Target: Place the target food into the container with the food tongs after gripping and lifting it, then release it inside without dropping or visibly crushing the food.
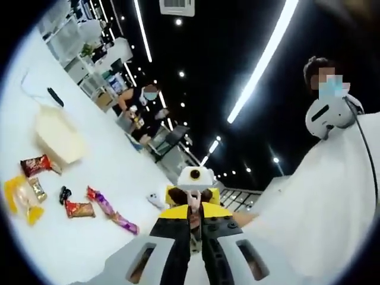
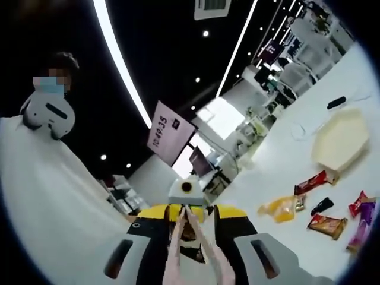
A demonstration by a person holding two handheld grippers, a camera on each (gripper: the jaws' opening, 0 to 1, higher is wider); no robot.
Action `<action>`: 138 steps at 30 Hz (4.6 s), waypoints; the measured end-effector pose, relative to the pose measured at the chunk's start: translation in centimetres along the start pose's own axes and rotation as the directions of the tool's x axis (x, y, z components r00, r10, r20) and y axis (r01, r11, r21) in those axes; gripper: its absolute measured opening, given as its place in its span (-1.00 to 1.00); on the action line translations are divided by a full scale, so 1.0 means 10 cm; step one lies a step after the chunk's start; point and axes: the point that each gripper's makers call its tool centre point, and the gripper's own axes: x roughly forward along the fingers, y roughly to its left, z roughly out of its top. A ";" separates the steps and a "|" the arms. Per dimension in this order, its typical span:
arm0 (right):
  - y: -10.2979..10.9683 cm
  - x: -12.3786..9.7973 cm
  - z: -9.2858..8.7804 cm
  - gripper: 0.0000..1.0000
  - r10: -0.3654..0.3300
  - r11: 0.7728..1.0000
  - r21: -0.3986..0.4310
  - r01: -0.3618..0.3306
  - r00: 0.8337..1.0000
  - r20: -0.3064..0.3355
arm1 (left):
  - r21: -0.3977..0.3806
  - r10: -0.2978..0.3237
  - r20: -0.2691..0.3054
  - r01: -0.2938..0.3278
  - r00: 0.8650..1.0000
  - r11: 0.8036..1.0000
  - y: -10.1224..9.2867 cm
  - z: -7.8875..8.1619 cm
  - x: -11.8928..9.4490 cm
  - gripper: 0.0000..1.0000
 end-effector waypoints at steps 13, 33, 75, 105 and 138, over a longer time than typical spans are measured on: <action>0.04 0.09 0.00 -0.47 0.017 1.000 0.006 -0.017 1.000 -0.002 | -0.028 -0.021 0.040 0.022 0.999 0.999 -0.05 0.08 0.05 -0.97; 0.03 0.19 0.02 -0.57 0.025 1.000 0.005 -0.025 1.000 -0.009 | -0.050 -0.002 0.056 0.005 0.998 0.999 0.03 0.05 0.06 -0.95; -0.21 -0.12 0.22 -0.46 -0.124 0.989 -0.061 0.132 0.985 0.121 | 0.027 0.255 0.054 -0.257 0.965 0.966 0.40 0.01 -0.18 0.25; -0.66 -0.37 0.05 -0.45 -0.363 0.912 -0.170 0.375 0.927 0.096 | 0.169 0.498 -0.004 -0.490 0.867 0.855 0.82 -0.02 -0.31 0.79; -1.30 -1.07 -0.04 -0.46 -0.764 0.580 -0.298 0.758 0.633 0.126 | 0.342 0.717 -0.067 -0.659 0.694 0.670 1.27 -0.10 -0.72 0.98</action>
